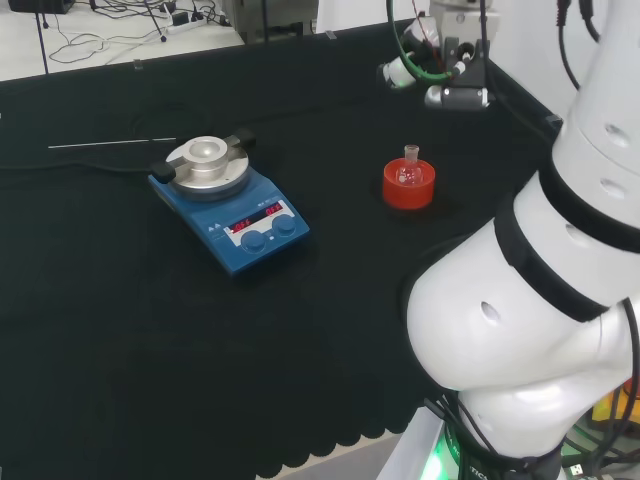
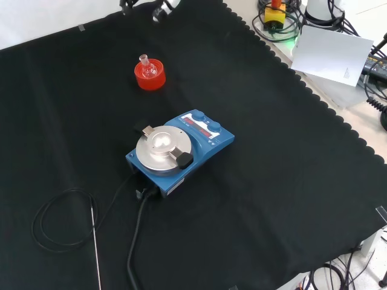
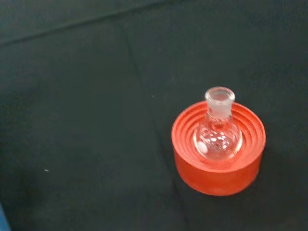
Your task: Pick up the round-bottom flask.
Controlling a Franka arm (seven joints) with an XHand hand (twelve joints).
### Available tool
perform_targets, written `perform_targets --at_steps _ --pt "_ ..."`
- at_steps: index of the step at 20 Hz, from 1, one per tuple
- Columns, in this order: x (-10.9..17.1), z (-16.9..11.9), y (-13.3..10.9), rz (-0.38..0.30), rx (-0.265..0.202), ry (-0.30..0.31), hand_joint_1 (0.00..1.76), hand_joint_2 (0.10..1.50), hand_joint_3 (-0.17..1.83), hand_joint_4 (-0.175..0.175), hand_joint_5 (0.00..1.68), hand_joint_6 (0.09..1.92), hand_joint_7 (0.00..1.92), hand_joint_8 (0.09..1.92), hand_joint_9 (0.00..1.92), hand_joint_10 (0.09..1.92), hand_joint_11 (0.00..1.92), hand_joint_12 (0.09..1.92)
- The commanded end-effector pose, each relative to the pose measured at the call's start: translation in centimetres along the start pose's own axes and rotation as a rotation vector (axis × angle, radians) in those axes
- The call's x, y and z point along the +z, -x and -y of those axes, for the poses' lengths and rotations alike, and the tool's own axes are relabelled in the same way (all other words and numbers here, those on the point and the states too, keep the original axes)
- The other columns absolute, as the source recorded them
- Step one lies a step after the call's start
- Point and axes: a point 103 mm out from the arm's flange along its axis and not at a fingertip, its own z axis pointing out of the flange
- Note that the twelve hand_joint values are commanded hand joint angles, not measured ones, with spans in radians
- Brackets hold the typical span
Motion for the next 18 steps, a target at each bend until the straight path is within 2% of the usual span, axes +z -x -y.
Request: perform_targets --at_steps 1,3,7,11,18 --pt "2.8 -4.4 2.3 -0.034 0.035 0.014 0.59 1.00 0.34 -0.031 0.42 0.22 0.16 0.64 0.27 0.70 0.06 1.41" --pt "3.7 -4.9 2.7 -0.037 0.042 0.000 0.64 0.98 0.34 -0.031 0.42 0.22 0.16 0.65 0.28 0.70 0.07 1.41" --pt "5.7 -5.6 3.2 -0.104 0.059 -0.039 0.71 0.89 0.43 -0.033 0.45 0.17 0.17 0.65 0.29 0.70 0.09 1.40" --pt "7.9 -6.1 3.3 -0.121 0.061 -0.066 0.75 0.83 0.48 -0.036 0.46 0.15 0.18 0.67 0.32 0.71 0.11 1.40" --pt "9.1 -6.7 4.0 -0.188 0.083 -0.095 0.77 0.79 0.53 -0.041 0.49 0.14 0.19 0.68 0.33 0.72 0.13 1.39"
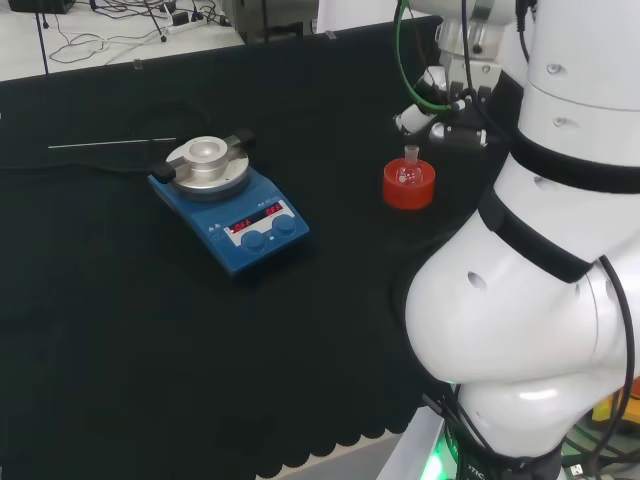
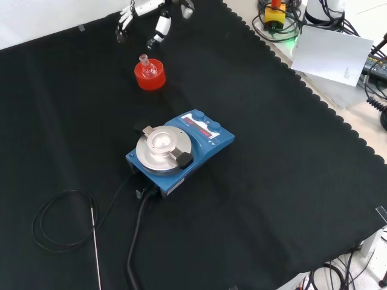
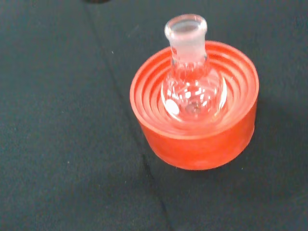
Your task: Pick up the round-bottom flask.
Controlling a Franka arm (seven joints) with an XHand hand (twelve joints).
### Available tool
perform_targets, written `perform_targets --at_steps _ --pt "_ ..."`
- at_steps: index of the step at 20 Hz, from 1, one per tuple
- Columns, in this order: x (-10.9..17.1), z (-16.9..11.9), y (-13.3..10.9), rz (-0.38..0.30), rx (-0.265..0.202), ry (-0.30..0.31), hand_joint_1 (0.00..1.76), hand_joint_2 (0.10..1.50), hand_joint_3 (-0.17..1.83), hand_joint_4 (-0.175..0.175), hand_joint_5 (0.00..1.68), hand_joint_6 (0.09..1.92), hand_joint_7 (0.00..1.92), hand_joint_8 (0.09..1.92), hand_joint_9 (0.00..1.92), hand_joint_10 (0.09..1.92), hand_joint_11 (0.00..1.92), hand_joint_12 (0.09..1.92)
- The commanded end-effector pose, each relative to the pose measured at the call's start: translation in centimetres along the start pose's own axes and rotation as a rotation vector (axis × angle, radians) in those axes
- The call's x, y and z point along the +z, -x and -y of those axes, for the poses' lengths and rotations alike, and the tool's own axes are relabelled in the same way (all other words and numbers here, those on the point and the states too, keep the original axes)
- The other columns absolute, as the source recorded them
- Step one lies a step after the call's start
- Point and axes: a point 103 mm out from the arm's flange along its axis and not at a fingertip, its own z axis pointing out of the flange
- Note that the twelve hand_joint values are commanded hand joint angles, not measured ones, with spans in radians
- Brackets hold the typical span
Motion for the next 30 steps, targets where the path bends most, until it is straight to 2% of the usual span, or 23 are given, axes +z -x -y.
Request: perform_targets --at_steps 1,14,23,30 --pt "1.2 -1.6 0.7 -0.094 0.012 -0.018 0.77 0.79 0.54 -0.041 0.49 0.14 0.19 0.69 0.34 0.72 0.13 1.39" --pt "4.1 -1.6 1.2 -0.098 -0.006 -0.060 0.81 0.73 0.54 -0.038 0.53 0.15 0.20 0.70 0.35 0.72 0.13 1.40" --pt "5.7 -1.6 1.8 -0.101 0.015 -0.072 0.84 0.69 0.58 -0.036 0.55 0.16 0.21 0.70 0.37 0.72 0.14 1.40" --pt "6.1 -1.9 2.4 -0.093 0.026 -0.055 0.85 0.68 0.59 -0.035 0.59 0.17 0.23 0.70 0.38 0.72 0.14 1.40"
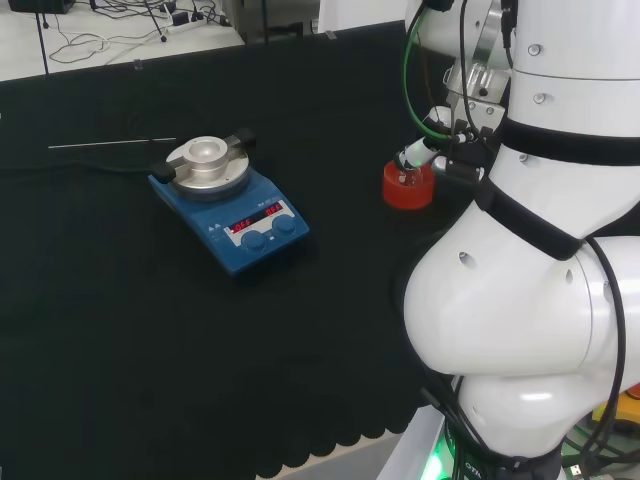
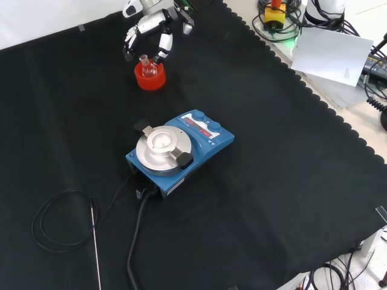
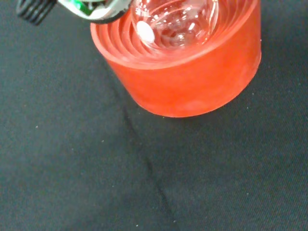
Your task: Pick up the round-bottom flask.
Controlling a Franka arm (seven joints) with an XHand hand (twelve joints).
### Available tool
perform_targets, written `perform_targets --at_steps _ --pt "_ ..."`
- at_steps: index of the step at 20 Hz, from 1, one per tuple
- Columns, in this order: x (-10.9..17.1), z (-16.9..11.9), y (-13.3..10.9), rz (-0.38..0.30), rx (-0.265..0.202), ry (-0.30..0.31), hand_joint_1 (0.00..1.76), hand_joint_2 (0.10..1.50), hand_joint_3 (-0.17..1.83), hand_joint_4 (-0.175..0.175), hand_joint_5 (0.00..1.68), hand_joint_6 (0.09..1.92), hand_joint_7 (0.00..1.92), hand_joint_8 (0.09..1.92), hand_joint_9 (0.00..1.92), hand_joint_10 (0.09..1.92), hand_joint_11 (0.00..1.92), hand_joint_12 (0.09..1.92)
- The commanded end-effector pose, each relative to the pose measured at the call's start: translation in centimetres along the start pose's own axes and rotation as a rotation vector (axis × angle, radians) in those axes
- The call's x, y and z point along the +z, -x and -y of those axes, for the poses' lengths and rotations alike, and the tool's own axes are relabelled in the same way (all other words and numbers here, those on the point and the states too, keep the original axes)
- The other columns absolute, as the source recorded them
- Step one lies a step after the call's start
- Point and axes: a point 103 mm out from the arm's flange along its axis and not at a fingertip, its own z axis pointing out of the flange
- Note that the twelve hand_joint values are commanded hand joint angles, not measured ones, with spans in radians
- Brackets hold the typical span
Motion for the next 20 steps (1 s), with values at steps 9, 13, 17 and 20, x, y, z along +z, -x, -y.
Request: perform_targets --at_steps 9,13,17,20 --pt "0.35 -0.63 -0.02 0.008 0.001 0.029 0.89 0.67 0.62 -0.037 0.64 0.45 0.27 0.68 0.44 0.69 0.21 1.37" --pt "0.39 -0.87 -0.08 0.015 0.005 0.036 0.89 0.68 0.63 -0.041 0.66 0.54 0.28 0.69 0.46 0.69 0.24 1.37" --pt "0.13 -1.05 0.03 0.020 0.011 0.055 0.90 0.68 0.63 -0.046 0.76 0.61 0.30 0.69 0.47 0.69 0.26 1.37" --pt "-0.06 -1.12 0.01 0.029 0.017 0.067 0.91 0.69 0.64 -0.055 0.85 0.65 0.32 0.70 0.50 0.69 0.28 1.36"
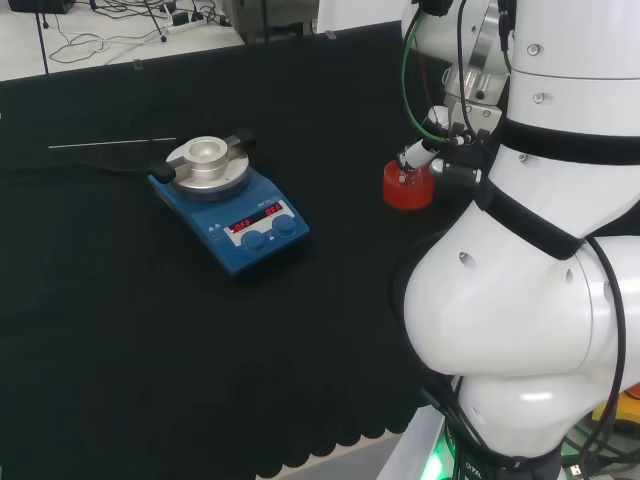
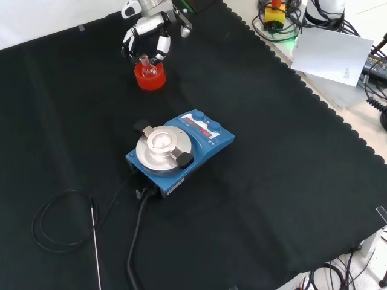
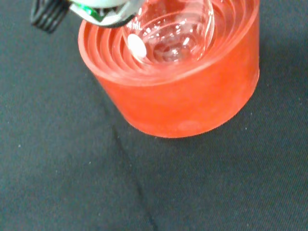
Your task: Pick up the round-bottom flask.
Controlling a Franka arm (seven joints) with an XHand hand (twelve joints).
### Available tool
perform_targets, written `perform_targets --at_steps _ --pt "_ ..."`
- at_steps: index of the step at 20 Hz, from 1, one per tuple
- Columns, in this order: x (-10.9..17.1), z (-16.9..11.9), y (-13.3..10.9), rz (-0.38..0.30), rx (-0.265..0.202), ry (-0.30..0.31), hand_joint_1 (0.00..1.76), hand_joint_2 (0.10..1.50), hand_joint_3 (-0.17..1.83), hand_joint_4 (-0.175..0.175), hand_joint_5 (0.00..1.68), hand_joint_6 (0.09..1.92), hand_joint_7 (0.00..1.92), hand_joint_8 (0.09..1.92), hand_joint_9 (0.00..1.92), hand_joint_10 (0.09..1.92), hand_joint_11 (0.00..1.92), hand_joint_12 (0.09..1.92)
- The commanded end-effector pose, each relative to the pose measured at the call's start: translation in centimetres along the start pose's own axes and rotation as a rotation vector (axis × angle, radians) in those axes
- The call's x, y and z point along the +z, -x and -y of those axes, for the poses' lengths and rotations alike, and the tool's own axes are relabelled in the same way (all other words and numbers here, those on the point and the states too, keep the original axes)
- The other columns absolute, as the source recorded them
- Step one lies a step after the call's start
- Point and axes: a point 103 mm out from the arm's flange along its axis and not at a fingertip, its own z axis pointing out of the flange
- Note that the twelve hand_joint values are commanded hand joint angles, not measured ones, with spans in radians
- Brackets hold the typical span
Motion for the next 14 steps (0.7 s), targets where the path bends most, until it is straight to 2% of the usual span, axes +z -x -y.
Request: perform_targets --at_steps 1,2,3,4,5,6,10,14 --pt "-0.3 -0.1 -0.1 0.016 0.007 0.022 0.91 0.70 0.64 -0.060 0.89 0.67 0.33 0.70 0.51 0.69 0.30 1.36" --pt "-0.3 -0.1 -0.1 0.020 0.006 0.034 0.91 0.71 0.64 -0.063 0.92 0.68 0.34 0.70 0.52 0.69 0.31 1.35" --pt "-0.3 -0.1 -0.2 0.028 0.007 0.046 0.96 0.78 0.54 0.023 0.97 0.77 0.35 0.71 0.53 0.68 0.34 1.35" --pt "-0.4 0.0 -0.2 0.028 0.012 0.054 0.99 0.85 0.41 0.092 1.01 0.84 0.37 0.71 0.55 0.67 0.35 1.34" --pt "-0.4 0.0 -0.2 0.016 0.022 0.059 1.02 0.90 0.34 0.133 1.04 0.86 0.39 0.71 0.58 0.66 0.38 1.33" --pt "-0.4 0.0 -0.2 0.006 0.028 0.056 1.04 0.90 0.33 0.155 1.07 0.87 0.41 0.70 0.61 0.64 0.42 1.31" --pt "-0.2 0.2 -1.2 0.014 0.032 0.062 1.07 0.83 0.46 0.175 1.11 0.88 0.46 0.68 0.68 0.59 0.47 1.29" --pt "-1.5 0.5 -0.1 0.005 0.029 0.066 1.08 0.75 0.61 0.174 1.12 0.92 0.48 0.68 0.71 0.58 0.51 1.28"
